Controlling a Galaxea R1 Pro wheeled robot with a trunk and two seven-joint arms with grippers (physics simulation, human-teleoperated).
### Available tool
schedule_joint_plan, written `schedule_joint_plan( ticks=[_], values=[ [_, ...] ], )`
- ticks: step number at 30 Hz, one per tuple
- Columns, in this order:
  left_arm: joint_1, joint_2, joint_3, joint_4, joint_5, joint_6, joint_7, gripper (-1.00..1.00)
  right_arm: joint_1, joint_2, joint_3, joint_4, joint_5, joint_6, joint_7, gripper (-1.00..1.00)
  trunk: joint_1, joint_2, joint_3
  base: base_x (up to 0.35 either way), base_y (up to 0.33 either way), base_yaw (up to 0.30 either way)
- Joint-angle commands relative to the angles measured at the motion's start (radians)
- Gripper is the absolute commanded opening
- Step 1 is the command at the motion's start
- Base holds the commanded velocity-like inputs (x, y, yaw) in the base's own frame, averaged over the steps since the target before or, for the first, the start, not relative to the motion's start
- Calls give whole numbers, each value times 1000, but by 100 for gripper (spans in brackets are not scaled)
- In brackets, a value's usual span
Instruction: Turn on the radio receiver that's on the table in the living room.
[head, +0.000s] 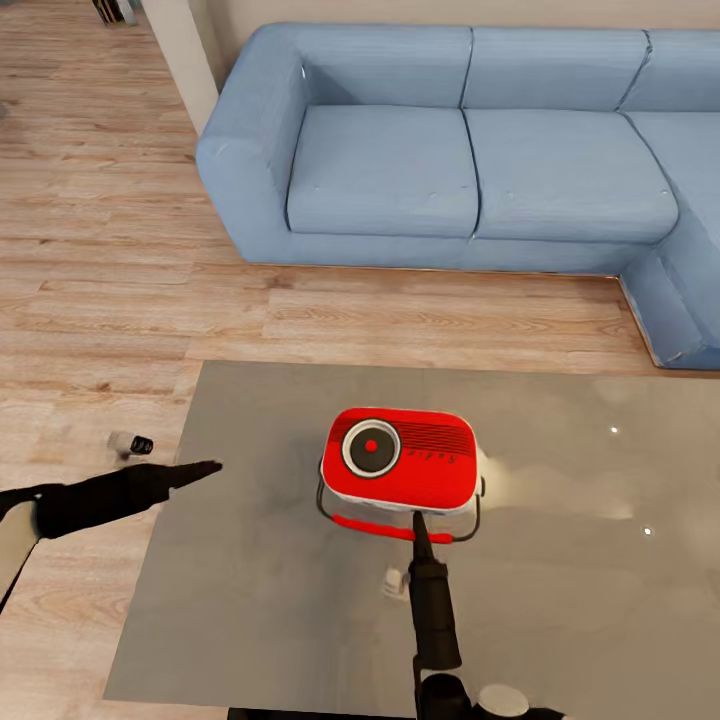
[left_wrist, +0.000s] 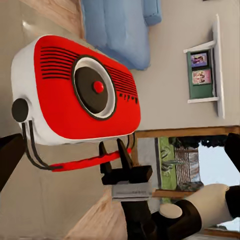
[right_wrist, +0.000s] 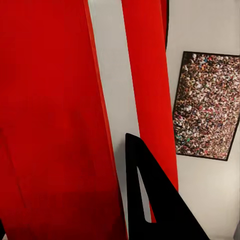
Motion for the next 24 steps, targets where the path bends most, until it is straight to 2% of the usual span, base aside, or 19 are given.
schedule_joint_plan(
  ticks=[1,4,5,7,8,9,11,15,21,24],
  values=[
    [-8,-12,-26,0,0,0,29,100,2,1,1,1,6,3,-5,-100,0,0,0,0,0,0],
    [-22,-45,-67,0,0,0,69,100,14,1,4,2,6,3,-11,-100,0,0,0,0,0,0],
    [-43,-88,-88,0,-1,1,93,100,22,2,12,2,6,3,-13,-100,0,0,0,0,0,0],
    [-61,-117,-96,0,-4,1,115,100,24,2,17,2,5,3,-14,-100,0,0,0,0,0,0],
    [-80,-153,-105,0,-12,1,157,100,26,2,22,3,6,3,-15,-100,0,0,0,0,0,0],
    [-85,-162,-110,0,-13,1,169,100,26,2,23,3,6,3,-16,-100,0,0,0,0,0,0],
    [-98,-194,-143,1,-16,1,206,100,27,2,26,3,6,3,-18,-100,0,0,0,0,0,0],
    [-119,-216,-183,3,-14,1,229,100,27,3,29,3,5,3,-21,-100,0,0,0,0,0,0],
    [-133,-223,-195,7,-11,1,235,100,27,3,30,3,6,3,-22,-100,0,0,0,0,0,0],
    [-135,-245,-197,7,-13,1,236,100,27,3,30,3,6,3,-23,-100,0,0,0,0,0,0]
  ],
)
